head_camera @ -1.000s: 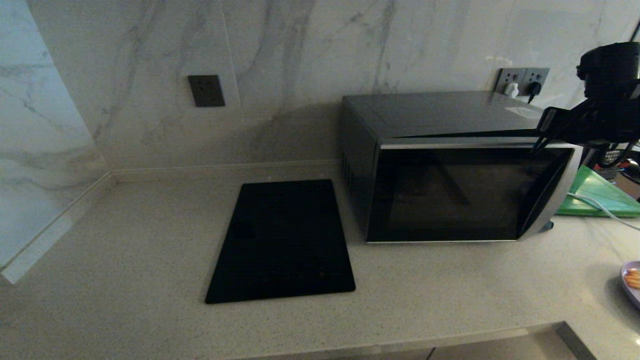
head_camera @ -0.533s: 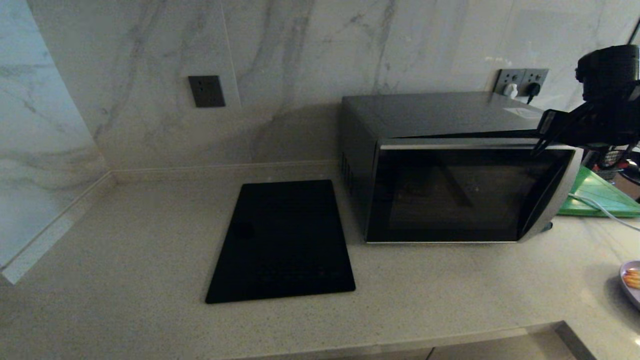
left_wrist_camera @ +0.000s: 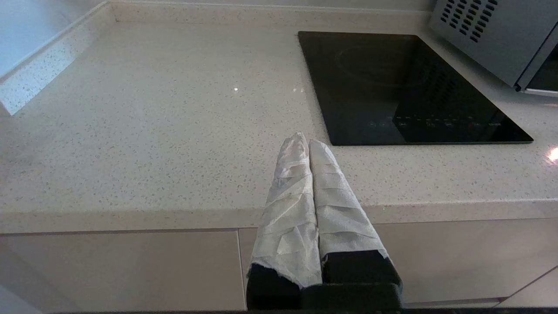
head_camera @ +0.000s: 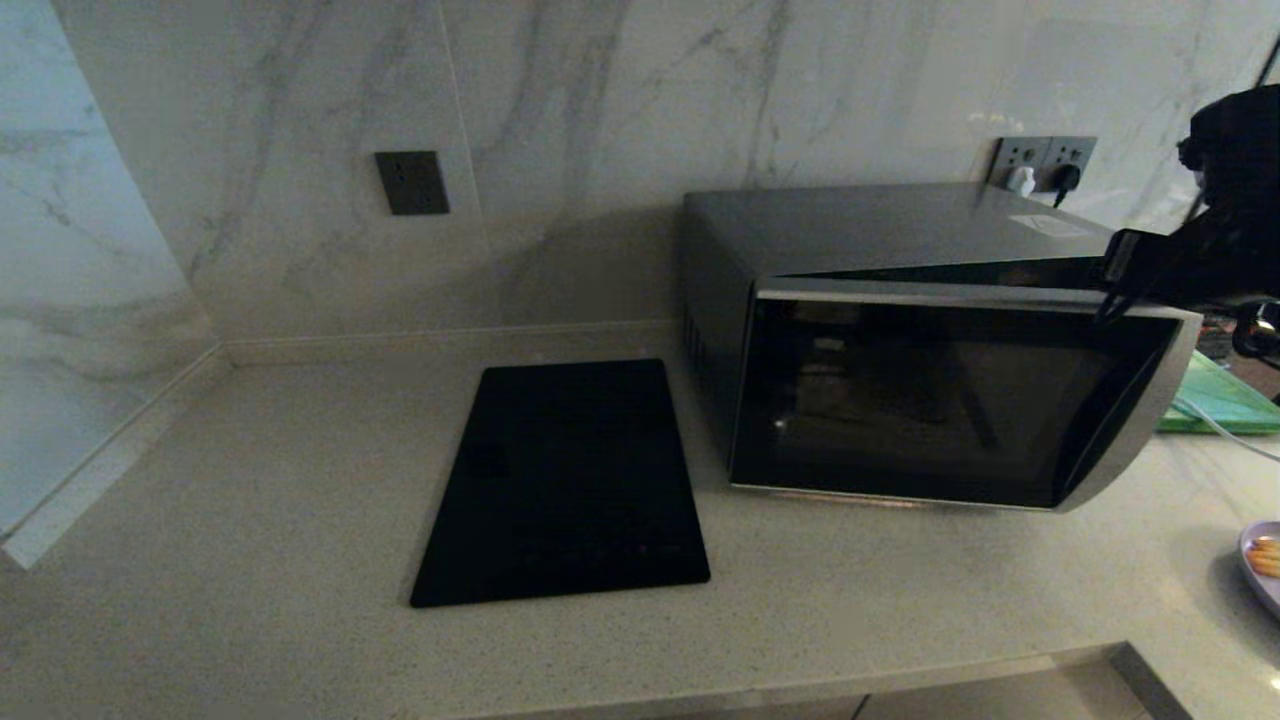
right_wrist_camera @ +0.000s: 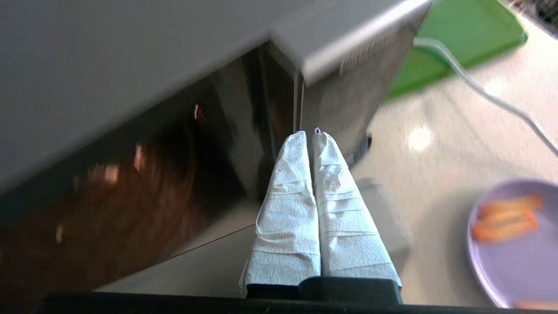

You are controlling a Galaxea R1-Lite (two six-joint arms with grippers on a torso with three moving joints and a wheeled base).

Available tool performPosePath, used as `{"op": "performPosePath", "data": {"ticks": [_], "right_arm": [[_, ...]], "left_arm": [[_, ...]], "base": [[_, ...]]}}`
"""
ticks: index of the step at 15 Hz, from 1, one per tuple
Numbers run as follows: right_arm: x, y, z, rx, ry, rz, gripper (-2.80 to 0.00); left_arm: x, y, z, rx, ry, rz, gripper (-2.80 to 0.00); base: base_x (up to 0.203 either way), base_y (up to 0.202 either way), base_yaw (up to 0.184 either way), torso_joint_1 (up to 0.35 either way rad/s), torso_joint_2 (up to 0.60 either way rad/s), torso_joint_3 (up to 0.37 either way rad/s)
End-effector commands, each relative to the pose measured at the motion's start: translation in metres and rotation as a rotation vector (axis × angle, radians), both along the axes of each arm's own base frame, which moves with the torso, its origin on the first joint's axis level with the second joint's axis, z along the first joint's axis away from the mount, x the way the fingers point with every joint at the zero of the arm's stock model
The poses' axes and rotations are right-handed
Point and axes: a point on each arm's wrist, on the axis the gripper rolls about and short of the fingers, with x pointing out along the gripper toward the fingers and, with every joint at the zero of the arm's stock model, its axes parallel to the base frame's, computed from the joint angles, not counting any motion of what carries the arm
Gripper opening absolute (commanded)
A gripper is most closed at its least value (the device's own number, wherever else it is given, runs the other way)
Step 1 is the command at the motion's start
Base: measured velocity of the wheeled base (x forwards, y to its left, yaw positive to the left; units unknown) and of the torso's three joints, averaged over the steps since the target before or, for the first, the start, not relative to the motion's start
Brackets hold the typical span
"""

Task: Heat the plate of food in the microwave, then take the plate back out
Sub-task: Open the microwave oven

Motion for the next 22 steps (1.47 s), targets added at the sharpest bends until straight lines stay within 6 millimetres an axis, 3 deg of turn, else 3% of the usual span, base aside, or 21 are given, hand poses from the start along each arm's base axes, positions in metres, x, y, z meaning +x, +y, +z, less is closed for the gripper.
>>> {"op": "performPosePath", "data": {"ticks": [1,8,12,22], "right_arm": [[-0.024,0.007,0.011,0.000,-0.012,0.015,-2.80],[-0.093,0.046,0.021,-0.017,0.011,0.115,-2.80],[-0.135,0.071,0.016,-0.061,0.036,0.161,-2.80],[-0.192,0.105,0.003,-0.068,0.095,0.282,-2.80]], "left_arm": [[0.000,0.000,0.000,-0.001,-0.001,0.001,-2.80],[0.000,0.000,0.000,-0.001,-0.001,0.001,-2.80],[0.000,0.000,0.000,-0.001,-0.001,0.001,-2.80],[0.000,0.000,0.000,-0.001,0.000,0.001,-2.80]], "base": [[0.000,0.000,0.000,0.000,0.00,0.000],[0.000,0.000,0.000,0.000,0.00,0.000],[0.000,0.000,0.000,0.000,0.00,0.000],[0.000,0.000,0.000,0.000,0.00,0.000]]}}
